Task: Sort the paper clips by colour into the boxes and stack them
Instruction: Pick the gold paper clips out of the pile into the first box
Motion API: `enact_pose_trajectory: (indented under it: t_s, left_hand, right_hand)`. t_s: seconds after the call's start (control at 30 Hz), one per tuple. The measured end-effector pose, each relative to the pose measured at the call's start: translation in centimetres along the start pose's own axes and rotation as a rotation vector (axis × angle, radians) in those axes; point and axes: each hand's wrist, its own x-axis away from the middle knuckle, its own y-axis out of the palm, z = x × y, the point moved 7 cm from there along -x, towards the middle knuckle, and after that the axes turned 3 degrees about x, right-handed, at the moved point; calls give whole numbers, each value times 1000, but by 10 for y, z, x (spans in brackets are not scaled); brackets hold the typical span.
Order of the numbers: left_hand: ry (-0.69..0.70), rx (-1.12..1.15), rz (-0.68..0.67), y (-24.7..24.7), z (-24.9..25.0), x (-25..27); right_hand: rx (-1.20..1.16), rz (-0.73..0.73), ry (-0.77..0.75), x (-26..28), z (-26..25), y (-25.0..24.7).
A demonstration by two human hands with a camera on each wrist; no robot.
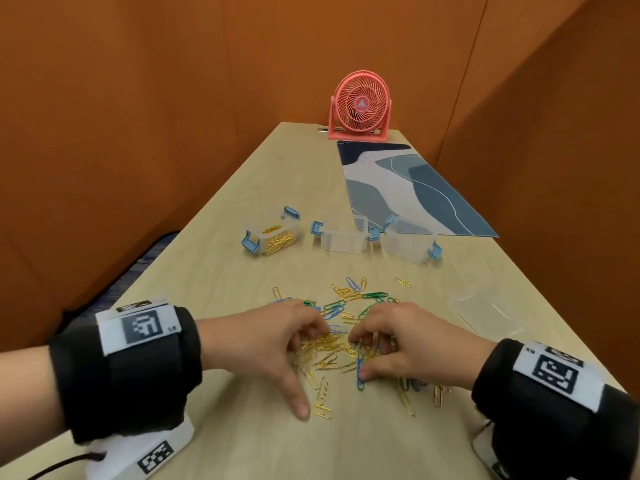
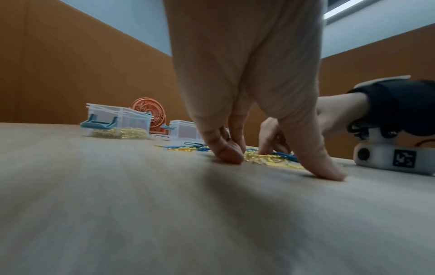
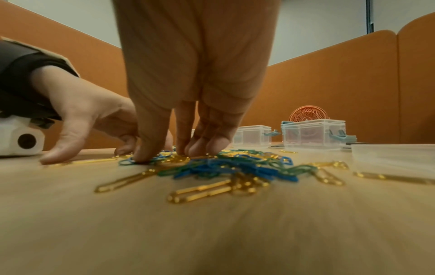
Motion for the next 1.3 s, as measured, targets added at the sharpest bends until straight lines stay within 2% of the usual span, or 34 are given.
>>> enact_pose_trajectory:
  t_s: [0.13, 0.27, 0.4, 0.5, 0.73, 0.9, 1.07, 1.2, 1.3]
  left_hand:
    - [74, -9, 36, -2, 7, -6]
    - [119, -76, -4, 3, 11, -8]
    - [137, -44, 43, 0, 14, -11]
    - [135, -35, 97, -6, 11, -6]
    - [205, -94, 60, 6, 21, -3]
    - [253, -40, 58, 6, 26, -8]
    - [239, 6, 96, -2, 19, -5]
    - [235, -96, 88, -3, 19, -4]
    - [156, -56, 95, -10, 11, -4]
  right_hand:
    - [75, 35, 46, 5, 4, -3]
    - [91, 76, 37, 8, 1, -6]
    - [53, 20, -8, 6, -6, -2]
    - [104, 17, 28, 5, -2, -2]
    - [172, 123, 132, 5, 8, -12]
    - [10, 83, -2, 5, -9, -8]
    - [10, 29, -5, 5, -15, 0]
    - [22, 15, -1, 5, -21, 5]
    - [-30, 17, 9, 0, -21, 6]
